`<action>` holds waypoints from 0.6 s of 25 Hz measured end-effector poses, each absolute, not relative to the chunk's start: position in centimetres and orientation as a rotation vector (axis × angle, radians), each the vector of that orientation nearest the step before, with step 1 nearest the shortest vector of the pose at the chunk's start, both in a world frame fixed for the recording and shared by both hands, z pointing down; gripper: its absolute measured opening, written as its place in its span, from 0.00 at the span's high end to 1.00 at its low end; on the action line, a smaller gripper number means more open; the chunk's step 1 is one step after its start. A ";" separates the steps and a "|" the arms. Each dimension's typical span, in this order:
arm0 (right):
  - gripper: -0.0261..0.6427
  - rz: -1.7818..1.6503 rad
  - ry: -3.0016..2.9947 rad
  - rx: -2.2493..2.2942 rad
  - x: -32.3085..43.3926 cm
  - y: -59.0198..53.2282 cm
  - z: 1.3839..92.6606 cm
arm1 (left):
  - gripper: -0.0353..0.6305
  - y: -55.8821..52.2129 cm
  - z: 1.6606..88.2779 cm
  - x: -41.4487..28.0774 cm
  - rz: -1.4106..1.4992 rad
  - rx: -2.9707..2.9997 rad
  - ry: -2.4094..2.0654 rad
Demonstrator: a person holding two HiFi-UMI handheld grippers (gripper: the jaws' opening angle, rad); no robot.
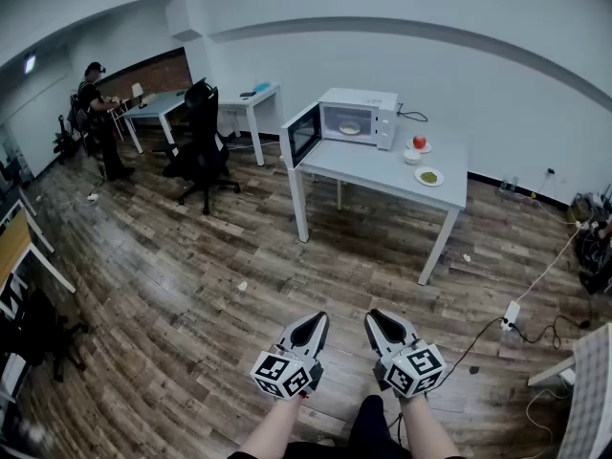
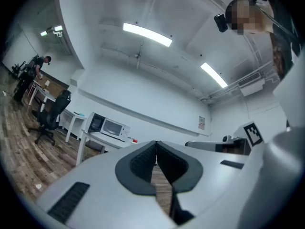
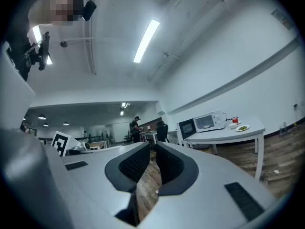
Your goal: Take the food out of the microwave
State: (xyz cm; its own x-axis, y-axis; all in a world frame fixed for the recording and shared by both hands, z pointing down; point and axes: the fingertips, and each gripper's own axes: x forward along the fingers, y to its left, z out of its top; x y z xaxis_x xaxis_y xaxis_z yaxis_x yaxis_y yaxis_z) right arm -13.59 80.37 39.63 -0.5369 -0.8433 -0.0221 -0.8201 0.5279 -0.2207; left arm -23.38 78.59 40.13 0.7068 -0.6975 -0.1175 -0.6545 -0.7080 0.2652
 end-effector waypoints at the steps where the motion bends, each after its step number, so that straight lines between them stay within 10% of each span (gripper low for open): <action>1: 0.87 -0.270 2.644 -1.433 -13.4 79.5 39.6 | 0.93 77.6 40.4 -23.2 -0.301 2.702 -1.096; 15: 0.87 -0.255 2.707 -1.352 -4.6 67.5 39.2 | 0.93 65.6 40.2 -12.3 -0.291 2.673 -1.116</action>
